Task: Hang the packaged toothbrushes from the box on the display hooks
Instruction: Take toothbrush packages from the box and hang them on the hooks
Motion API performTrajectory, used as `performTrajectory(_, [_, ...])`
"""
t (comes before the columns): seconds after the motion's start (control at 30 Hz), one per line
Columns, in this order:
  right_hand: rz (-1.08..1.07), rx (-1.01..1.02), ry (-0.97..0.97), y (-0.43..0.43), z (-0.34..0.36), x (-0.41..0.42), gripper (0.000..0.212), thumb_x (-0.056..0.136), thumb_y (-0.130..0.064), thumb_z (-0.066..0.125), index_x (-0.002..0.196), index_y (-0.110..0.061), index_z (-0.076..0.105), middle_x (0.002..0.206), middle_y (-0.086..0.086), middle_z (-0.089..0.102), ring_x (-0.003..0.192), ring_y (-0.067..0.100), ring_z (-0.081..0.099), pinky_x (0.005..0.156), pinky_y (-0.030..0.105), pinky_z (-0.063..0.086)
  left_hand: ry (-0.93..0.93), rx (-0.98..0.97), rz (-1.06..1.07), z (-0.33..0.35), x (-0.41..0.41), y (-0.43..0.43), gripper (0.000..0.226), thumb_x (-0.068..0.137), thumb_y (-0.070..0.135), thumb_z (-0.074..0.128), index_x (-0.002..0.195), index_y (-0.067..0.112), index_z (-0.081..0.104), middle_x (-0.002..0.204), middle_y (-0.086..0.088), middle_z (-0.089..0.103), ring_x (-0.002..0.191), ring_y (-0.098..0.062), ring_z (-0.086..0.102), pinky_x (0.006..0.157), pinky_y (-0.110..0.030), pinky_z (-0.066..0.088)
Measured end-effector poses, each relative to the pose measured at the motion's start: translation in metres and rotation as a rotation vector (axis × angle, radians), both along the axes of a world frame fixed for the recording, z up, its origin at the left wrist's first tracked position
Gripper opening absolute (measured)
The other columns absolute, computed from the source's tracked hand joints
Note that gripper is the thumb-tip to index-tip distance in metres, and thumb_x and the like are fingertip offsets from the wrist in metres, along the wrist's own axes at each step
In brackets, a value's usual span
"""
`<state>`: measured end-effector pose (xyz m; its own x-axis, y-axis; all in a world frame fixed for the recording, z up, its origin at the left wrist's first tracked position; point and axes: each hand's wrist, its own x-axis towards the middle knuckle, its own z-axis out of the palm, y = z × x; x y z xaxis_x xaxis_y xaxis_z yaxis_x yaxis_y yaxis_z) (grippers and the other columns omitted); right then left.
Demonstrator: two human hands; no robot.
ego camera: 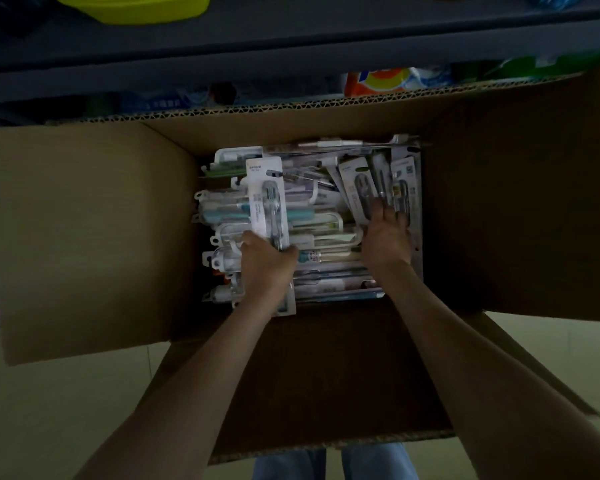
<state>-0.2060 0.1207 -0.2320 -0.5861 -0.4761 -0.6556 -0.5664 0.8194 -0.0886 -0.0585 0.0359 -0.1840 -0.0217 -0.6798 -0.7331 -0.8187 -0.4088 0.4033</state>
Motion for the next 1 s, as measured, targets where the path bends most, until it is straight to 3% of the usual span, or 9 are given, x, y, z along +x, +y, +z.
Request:
performTrajectory(0.1, [0.005,0.030,0.015,-0.005,-0.008,-0.006,0.066,0.098,-0.026,0.050,0.151,-0.015,0.013,0.154,0.011,0.018,0.141,0.033,0.016,0.103,0.051,0.036,0.008,-0.039,-0.023,-0.007,0.003,0.003,0.049,0.085,0.022,0.070,0.120,0.012,0.036,0.111,-0.006,0.053,0.086,-0.015,0.057,0.060,-0.020,0.044])
performTrajectory(0.3, [0.106,0.102,0.044,-0.003,-0.010,-0.015,0.071,0.098,-0.032,0.047,0.151,-0.009,0.006,0.156,0.013,0.012,0.142,0.034,0.014,0.111,0.046,0.025,0.010,-0.040,-0.033,-0.010,0.002,0.007,0.050,0.084,0.021,0.070,0.122,0.009,0.038,0.117,-0.011,0.051,0.102,-0.024,0.056,0.070,-0.030,0.046])
performTrajectory(0.4, [-0.020,0.024,-0.015,0.003,-0.005,-0.019,0.079,0.090,-0.027,0.061,0.149,-0.009,0.012,0.152,0.017,0.018,0.140,0.035,0.016,0.113,0.046,0.017,-0.005,-0.017,-0.027,-0.005,0.000,0.005,0.052,0.085,0.021,0.069,0.124,0.009,0.037,0.116,-0.008,0.051,0.090,-0.016,0.054,0.061,-0.020,0.041])
performTrajectory(0.5, [-0.114,-0.085,-0.017,0.008,0.016,-0.024,0.079,0.084,-0.022,0.068,0.145,-0.007,0.021,0.147,0.020,0.021,0.137,0.036,0.020,0.112,0.047,0.023,-0.009,-0.003,-0.023,0.009,-0.001,0.007,0.051,0.088,0.019,0.067,0.127,0.011,0.035,0.104,0.002,0.052,0.069,-0.002,0.046,0.043,-0.010,0.034])
performTrajectory(0.6, [-0.093,-0.166,-0.038,0.014,0.049,-0.024,0.080,0.083,-0.021,0.070,0.145,-0.005,0.022,0.144,0.019,0.022,0.133,0.036,0.025,0.108,0.049,0.033,0.007,-0.026,-0.025,0.033,-0.002,0.010,0.053,0.087,0.020,0.067,0.129,0.011,0.036,0.102,0.004,0.051,0.074,-0.006,0.048,0.049,-0.013,0.033])
performTrajectory(0.77, [-0.081,-0.306,-0.036,0.024,0.143,-0.012,0.083,0.081,-0.026,0.074,0.145,-0.009,0.024,0.139,0.014,0.033,0.131,0.033,0.032,0.105,0.049,0.038,0.043,-0.013,-0.094,0.121,-0.004,0.015,0.045,0.087,0.023,0.068,0.121,0.005,0.047,0.085,-0.001,0.061,0.061,-0.008,0.057,0.034,-0.012,0.033])
performTrajectory(0.9, [-0.065,-0.542,-0.079,0.027,0.254,-0.001,0.072,0.078,-0.013,0.073,0.137,-0.006,0.033,0.129,0.014,0.041,0.119,0.032,0.042,0.095,0.046,0.045,0.124,0.000,-0.189,0.229,-0.008,0.008,0.054,0.086,0.025,0.068,0.129,0.002,0.044,0.075,0.003,0.060,0.057,-0.004,0.056,0.035,-0.010,0.034])
performTrajectory(1.0, [0.016,-0.716,-0.027,0.022,0.343,0.005,0.066,0.076,-0.011,0.073,0.132,-0.002,0.039,0.120,0.015,0.046,0.112,0.030,0.045,0.088,0.046,0.048,0.168,-0.084,-0.261,0.322,-0.015,-0.002,0.035,0.086,0.027,0.070,0.110,0.009,0.051,0.074,0.005,0.058,0.056,-0.003,0.056,0.036,-0.011,0.034])
